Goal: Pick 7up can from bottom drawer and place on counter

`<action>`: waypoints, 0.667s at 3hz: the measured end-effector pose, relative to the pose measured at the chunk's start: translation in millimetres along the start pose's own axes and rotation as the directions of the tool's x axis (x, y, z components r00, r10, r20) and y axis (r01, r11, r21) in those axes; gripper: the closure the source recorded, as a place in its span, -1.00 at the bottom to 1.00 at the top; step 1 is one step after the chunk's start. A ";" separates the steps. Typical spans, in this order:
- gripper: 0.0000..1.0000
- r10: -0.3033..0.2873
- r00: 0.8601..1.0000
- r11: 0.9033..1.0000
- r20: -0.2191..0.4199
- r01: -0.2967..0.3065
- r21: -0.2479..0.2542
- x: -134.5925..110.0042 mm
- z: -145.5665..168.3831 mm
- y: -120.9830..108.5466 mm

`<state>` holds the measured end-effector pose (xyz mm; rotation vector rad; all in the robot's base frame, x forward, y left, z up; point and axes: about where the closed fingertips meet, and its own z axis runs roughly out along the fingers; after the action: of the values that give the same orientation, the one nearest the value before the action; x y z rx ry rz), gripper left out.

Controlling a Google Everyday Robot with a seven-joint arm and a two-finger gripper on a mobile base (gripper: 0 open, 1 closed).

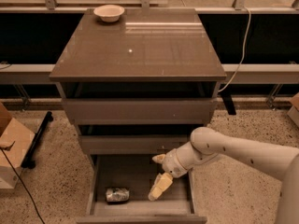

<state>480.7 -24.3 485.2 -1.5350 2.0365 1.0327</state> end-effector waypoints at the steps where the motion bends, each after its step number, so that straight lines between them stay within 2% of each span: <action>1: -1.00 0.028 1.000 0.998 -0.004 -0.028 -0.061 9.2 28.1 -10.9; 2: -1.00 0.028 1.000 0.998 -0.004 -0.028 -0.061 9.3 28.2 -10.9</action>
Offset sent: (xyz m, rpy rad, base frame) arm 0.0033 0.0103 -0.0221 0.0092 0.0489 0.0198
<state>484.4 -10.7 456.9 -1.5432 2.0519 1.1128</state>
